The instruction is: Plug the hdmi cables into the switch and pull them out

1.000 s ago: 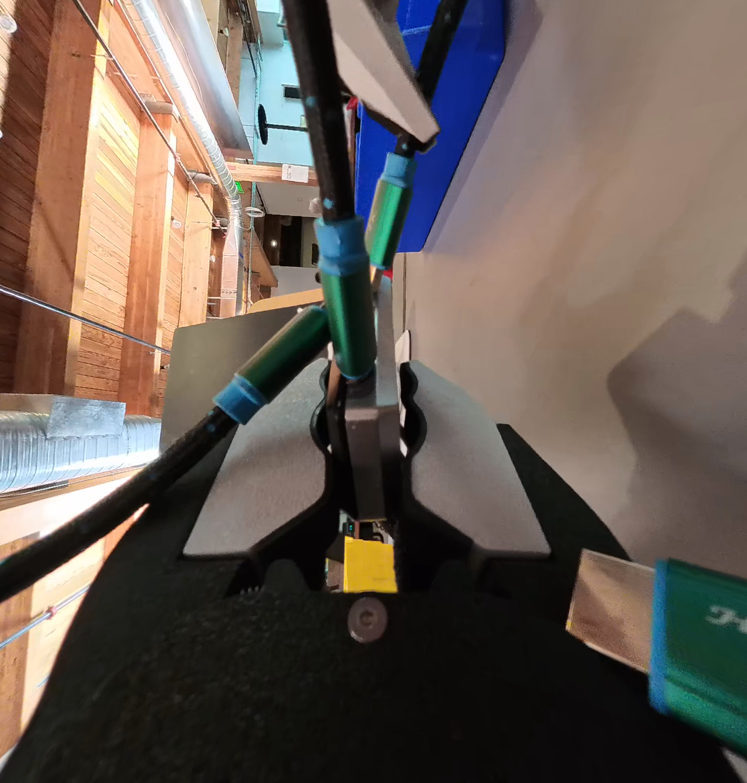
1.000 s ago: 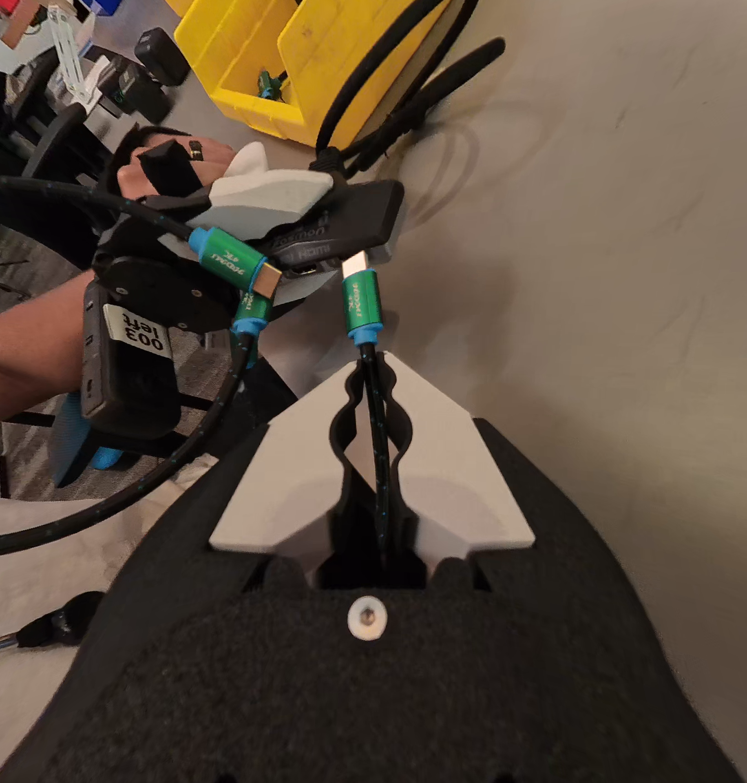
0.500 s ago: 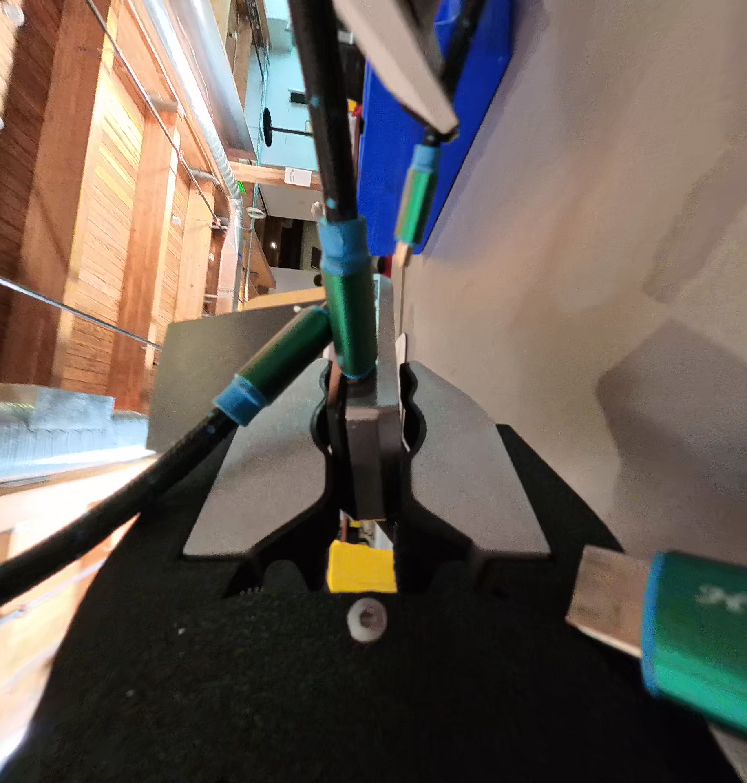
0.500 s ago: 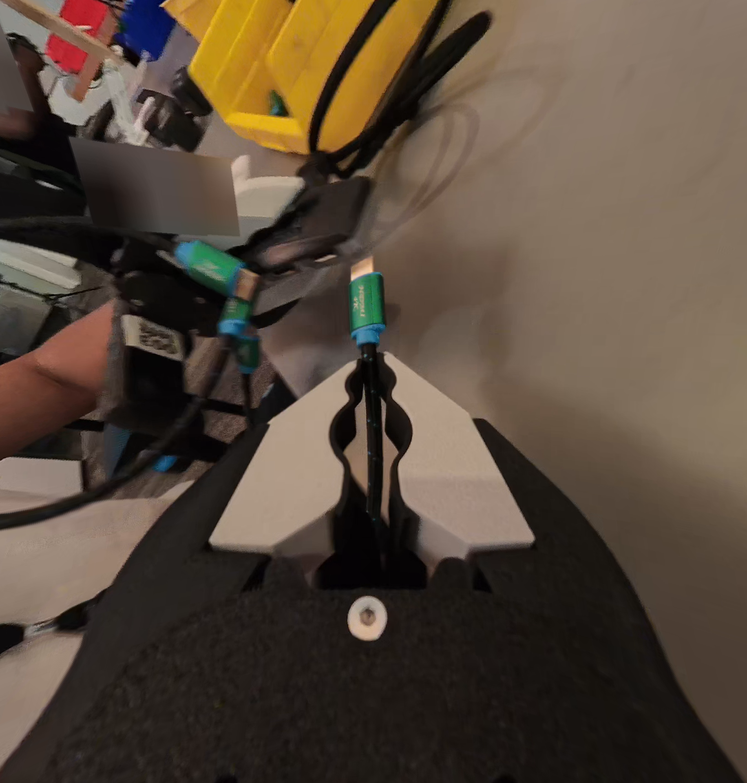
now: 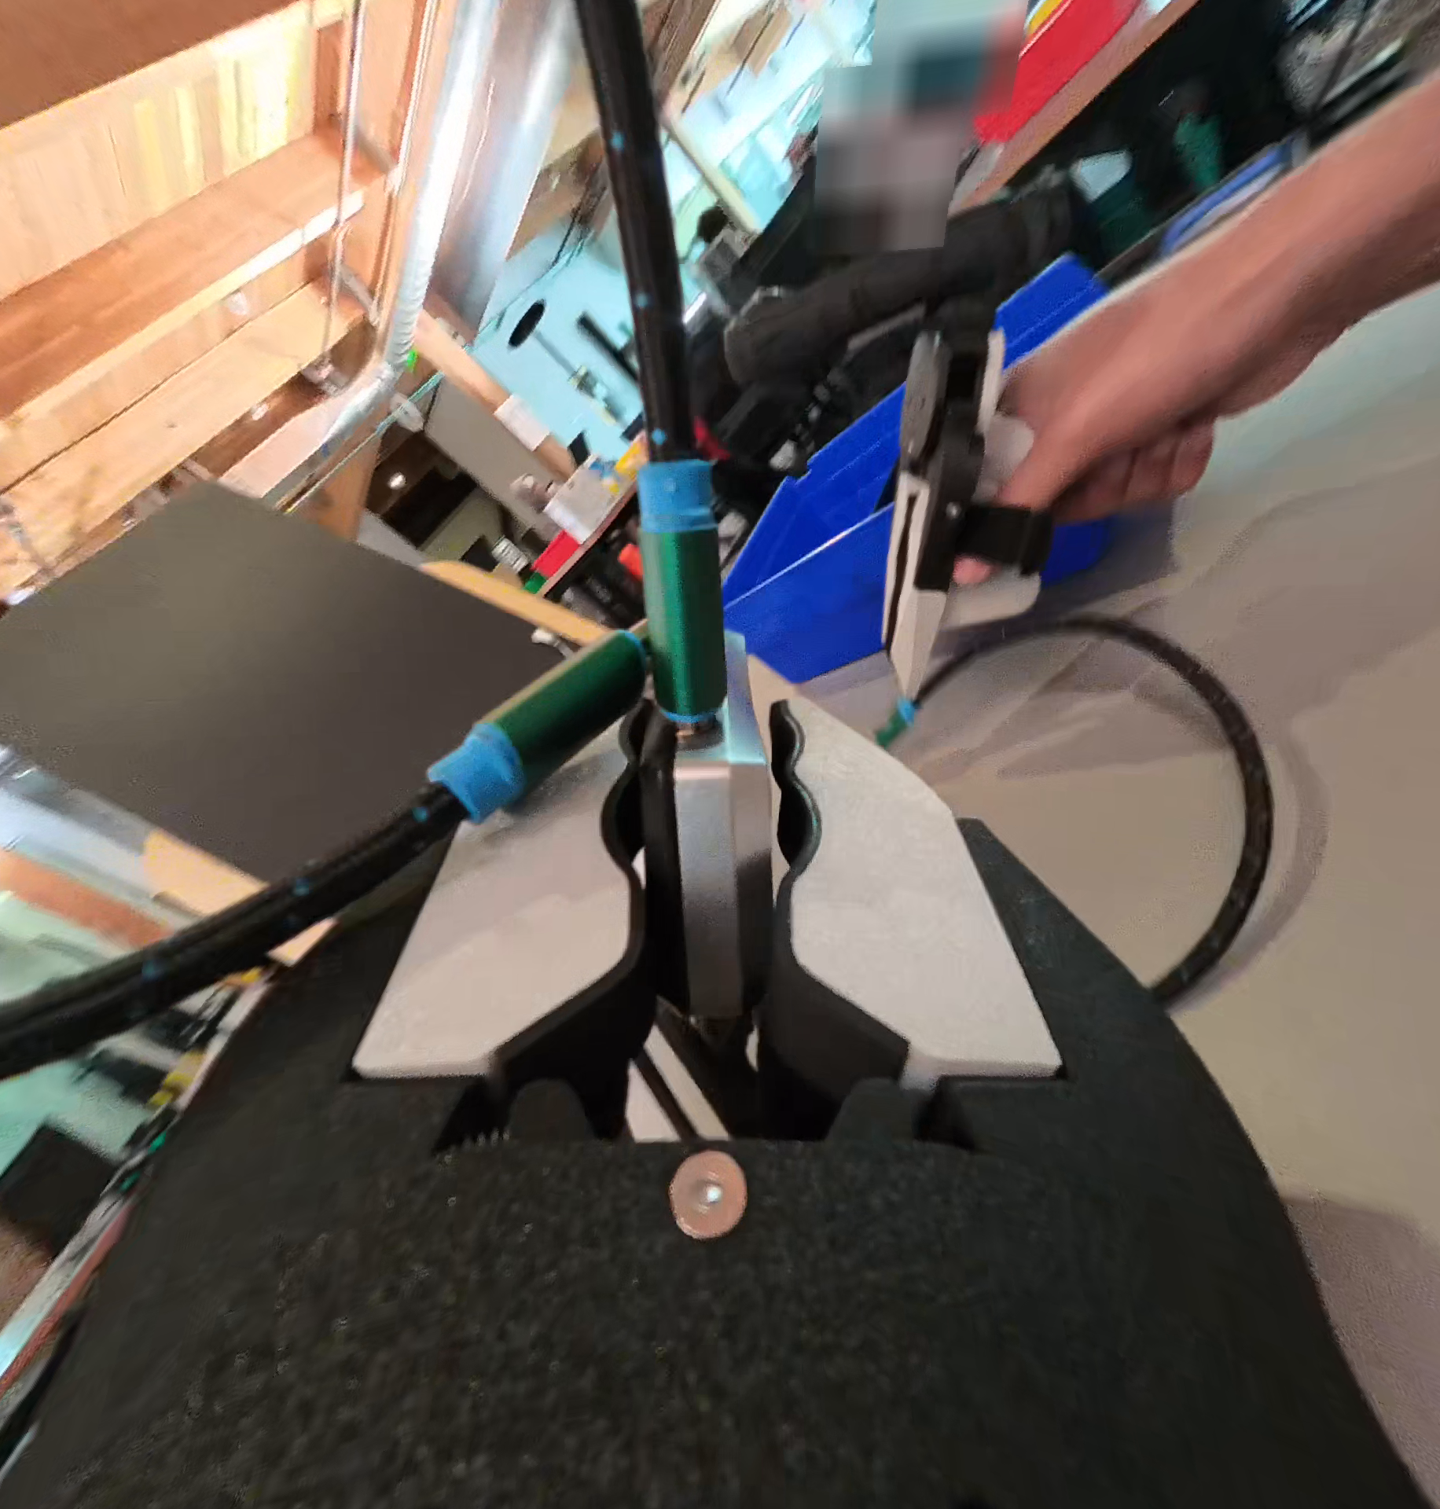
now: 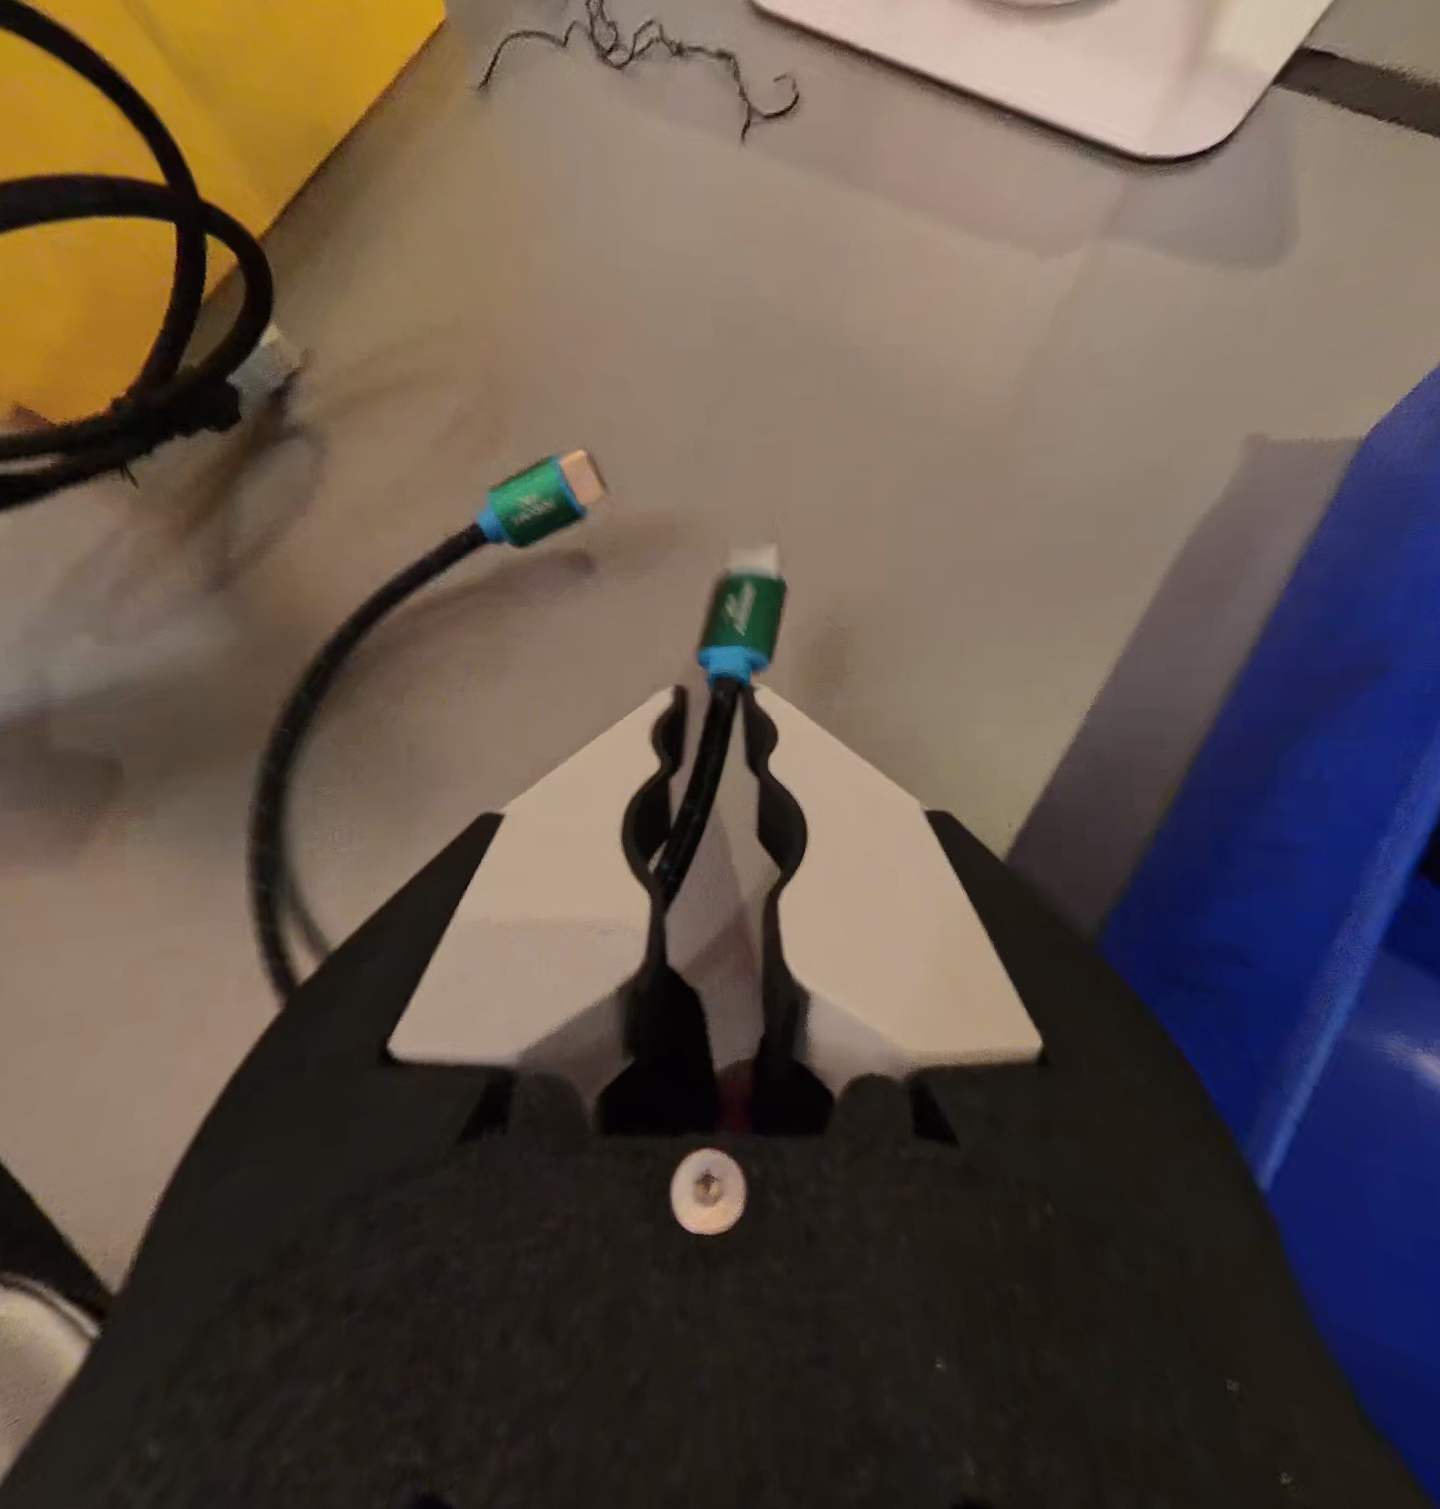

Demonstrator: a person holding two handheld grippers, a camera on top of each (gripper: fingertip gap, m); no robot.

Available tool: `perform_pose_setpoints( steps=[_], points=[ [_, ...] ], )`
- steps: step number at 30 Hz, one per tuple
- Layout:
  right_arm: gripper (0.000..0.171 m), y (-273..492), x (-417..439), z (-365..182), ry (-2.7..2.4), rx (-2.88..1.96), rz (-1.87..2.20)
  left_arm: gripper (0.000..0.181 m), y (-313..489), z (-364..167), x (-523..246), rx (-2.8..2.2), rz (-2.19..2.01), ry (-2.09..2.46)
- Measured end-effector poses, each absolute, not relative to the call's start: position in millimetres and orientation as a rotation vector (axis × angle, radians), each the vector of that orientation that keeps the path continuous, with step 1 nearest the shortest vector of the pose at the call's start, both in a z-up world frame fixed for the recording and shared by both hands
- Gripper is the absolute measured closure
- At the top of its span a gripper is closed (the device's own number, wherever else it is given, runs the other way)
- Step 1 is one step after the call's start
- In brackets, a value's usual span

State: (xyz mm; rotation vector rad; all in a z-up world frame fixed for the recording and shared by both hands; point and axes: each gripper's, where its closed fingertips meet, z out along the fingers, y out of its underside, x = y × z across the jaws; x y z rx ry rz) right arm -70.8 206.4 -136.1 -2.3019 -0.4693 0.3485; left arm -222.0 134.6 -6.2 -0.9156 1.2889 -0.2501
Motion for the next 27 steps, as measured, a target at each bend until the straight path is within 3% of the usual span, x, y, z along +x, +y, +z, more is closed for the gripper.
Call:
perform_pose_setpoints(
  steps=[3, 8, 11, 19, 20, 23, 27],
  points=[
    [0.131, 192.5, -89.8, -122.3, -0.58, -2.165, 0.51, 0.153, 134.1, -2.4, -213.0, -0.861, -0.336, 1.346],
    [0.118, 135.9, -139.1, -41.3, -0.964, -1.552, 0.642, 0.153, 121.3, 8.9, -203.1, -0.827, -0.534, 1.382],
    [0.125, 115.2, -163.1, -10.8, -1.011, -1.231, 0.569, 0.154, 107.5, 7.0, -198.2, -0.805, -0.585, 1.43],
    [0.128, 98.1, -216.9, -17.0, -1.301, -1.049, 0.639, 0.154, 72.3, 10.0, -189.7, -0.7, -0.668, 1.49],
    [0.147, 98.9, -220.4, -18.7, -1.326, -1.033, 0.617, 0.154, 71.1, 8.0, -189.3, -0.702, -0.661, 1.501],
    [0.15, 105.4, -218.6, -20.9, -1.386, -1.041, 0.569, 0.154, 96.2, -4.3, -193.5, -0.863, -0.518, 1.489],
    [0.15, 146.7, -200.9, -24.6, -1.433, -1.155, 0.112, 0.145, 141.7, -16.6, -213.1, -1.199, -0.452, 1.251]
  ],
)
